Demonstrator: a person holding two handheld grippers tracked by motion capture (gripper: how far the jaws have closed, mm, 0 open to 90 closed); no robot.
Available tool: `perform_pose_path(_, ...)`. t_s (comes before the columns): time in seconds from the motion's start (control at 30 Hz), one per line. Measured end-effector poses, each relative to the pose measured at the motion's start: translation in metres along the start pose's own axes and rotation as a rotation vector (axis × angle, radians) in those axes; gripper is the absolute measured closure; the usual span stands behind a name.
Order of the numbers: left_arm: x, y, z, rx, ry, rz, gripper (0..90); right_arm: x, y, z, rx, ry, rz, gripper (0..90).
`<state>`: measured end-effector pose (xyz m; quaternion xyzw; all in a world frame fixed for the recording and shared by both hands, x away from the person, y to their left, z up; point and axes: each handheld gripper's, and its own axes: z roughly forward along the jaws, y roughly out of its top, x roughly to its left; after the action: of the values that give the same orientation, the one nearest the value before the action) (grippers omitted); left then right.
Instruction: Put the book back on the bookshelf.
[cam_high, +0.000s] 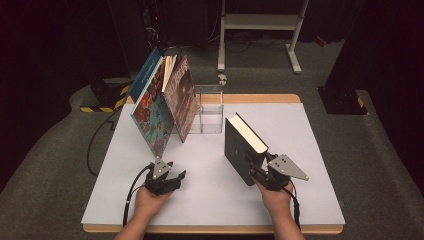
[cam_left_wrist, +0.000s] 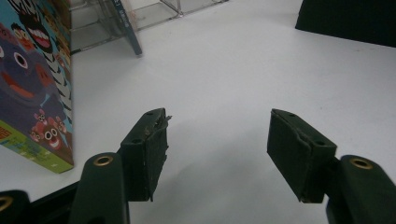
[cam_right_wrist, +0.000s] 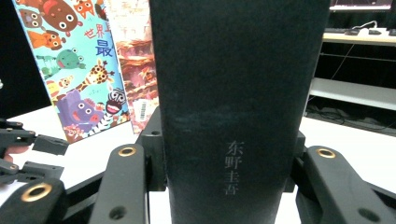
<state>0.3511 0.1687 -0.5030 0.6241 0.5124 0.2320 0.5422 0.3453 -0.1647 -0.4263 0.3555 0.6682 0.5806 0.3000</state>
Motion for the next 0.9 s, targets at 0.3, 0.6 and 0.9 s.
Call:
perform_pose_path(0.3, 0.013, 0.003, -0.006, 0.1, -0.006, 0.046, 37.2, -0.005, 0.003, 0.001, 0.039, 0.042, 0.054, 47.7)
perform_pose_path(0.6, 0.029, 0.001, -0.017, 0.129, 0.003, -0.007, 35.3, -0.005, 0.01, 0.0, 0.098, 0.044, 0.045, 46.7)
perform_pose_path(0.9, 0.03, -0.001, -0.014, 0.158, 0.017, 0.002, 35.5, -0.007, 0.02, 0.004, 0.102, 0.04, 0.062, 44.0)
